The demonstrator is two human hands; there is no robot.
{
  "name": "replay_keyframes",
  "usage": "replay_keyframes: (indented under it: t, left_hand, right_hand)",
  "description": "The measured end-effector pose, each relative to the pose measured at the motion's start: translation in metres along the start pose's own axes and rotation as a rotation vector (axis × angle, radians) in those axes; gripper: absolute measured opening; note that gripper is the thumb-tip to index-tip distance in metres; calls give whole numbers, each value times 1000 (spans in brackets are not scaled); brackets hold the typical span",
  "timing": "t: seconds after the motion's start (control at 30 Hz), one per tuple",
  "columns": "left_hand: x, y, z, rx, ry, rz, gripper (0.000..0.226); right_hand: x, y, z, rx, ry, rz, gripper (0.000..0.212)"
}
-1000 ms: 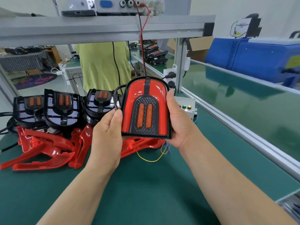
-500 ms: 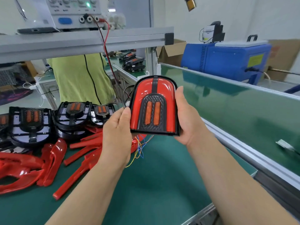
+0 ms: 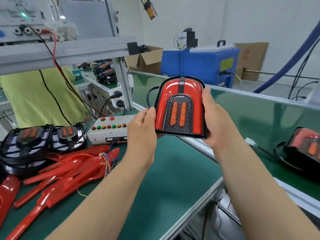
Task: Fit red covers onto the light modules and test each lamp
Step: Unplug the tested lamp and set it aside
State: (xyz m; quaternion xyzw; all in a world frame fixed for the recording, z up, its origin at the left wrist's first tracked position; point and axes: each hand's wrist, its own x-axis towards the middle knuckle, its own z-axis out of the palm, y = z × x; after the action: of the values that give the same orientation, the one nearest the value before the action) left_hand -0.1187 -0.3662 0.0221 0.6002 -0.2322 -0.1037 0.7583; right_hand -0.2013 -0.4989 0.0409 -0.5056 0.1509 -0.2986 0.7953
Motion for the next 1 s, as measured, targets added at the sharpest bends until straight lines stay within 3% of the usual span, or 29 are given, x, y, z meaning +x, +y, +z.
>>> replay_keyframes:
  t: [0.17,0.4,0.87,1.0]
  left_hand:
    - [-6,-8,40,-12,-72,-46,35]
    - [-18,-17,89,-39,-187,-80,36]
    - [-58,-30,212,33,-460,-130,34]
    - [-74,-35,239,80,-502,-120,35]
  right_hand:
    - [-5,-16,-36,-76,132,-65,59]
    - [-19,-39,-84,-95,239,-109,42]
    - [-68,-87,-200,-2,519,-180,40]
    - [-82,-95,-229,-38,611,-201,49]
